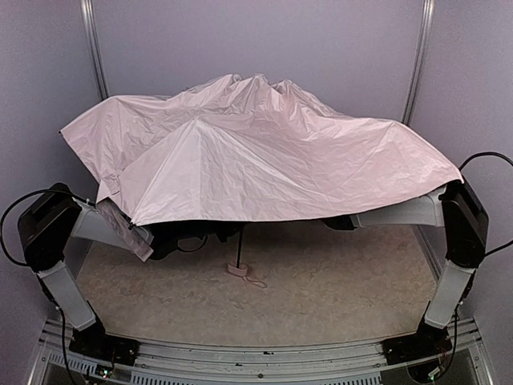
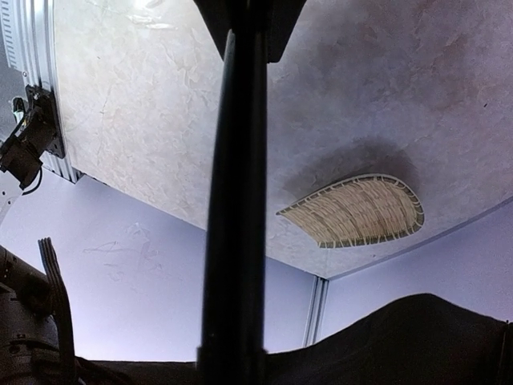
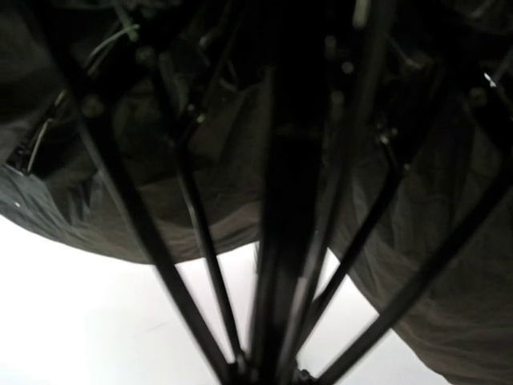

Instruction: Put away the umbrella

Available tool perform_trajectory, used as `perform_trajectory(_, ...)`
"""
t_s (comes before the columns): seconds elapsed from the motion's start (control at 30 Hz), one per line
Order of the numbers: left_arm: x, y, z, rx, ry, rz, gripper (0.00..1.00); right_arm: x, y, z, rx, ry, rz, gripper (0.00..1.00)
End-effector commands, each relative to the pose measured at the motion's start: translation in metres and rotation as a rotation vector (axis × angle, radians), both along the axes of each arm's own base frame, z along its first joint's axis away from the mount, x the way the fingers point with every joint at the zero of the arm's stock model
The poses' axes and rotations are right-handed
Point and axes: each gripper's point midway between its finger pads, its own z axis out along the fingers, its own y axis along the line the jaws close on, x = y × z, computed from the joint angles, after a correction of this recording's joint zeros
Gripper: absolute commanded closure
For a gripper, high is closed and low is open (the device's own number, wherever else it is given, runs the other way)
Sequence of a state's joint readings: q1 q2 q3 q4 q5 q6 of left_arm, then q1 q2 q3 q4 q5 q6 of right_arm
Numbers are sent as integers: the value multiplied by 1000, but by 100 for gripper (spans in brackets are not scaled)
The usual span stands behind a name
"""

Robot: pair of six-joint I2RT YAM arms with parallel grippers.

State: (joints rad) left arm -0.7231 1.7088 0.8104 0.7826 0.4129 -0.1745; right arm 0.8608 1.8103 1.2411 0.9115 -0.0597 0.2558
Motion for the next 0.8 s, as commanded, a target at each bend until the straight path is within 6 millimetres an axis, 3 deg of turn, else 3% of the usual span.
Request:
perform_trajectory(0.0, 1, 56, 230, -557, -525, 136, 100, -50, 35, -231, -551, 352, 259, 84)
perform_trajectory(0.17, 5, 62, 222, -542, -539, 163, 100, -42, 25, -256, -604, 340, 243, 84)
perform_trajectory(0.33, 17, 69, 202, -550, -502, 170, 100, -29, 11, -268, -661, 209, 165, 84)
perform_trajectory(0.47, 19, 58, 186, -525, -501, 130, 100, -25, 11, -276, -683, 187, 144, 84)
perform_trajectory(0.53, 29, 50, 168, -481, -477, 128, 100, -19, 10, -255, -639, 169, 124, 86)
perform_trajectory(0.63, 41, 38, 132, -410, -410, 119, 100, -8, 9, -204, -558, 113, 97, 90)
perform_trajectory(0.73, 41, 23, 99, -328, -346, 64, 99, 4, 0, -153, -464, 70, 59, 94)
perform_trajectory(0.77, 39, 19, 90, -299, -338, 47, 94, 7, -4, -138, -433, 59, 45, 96)
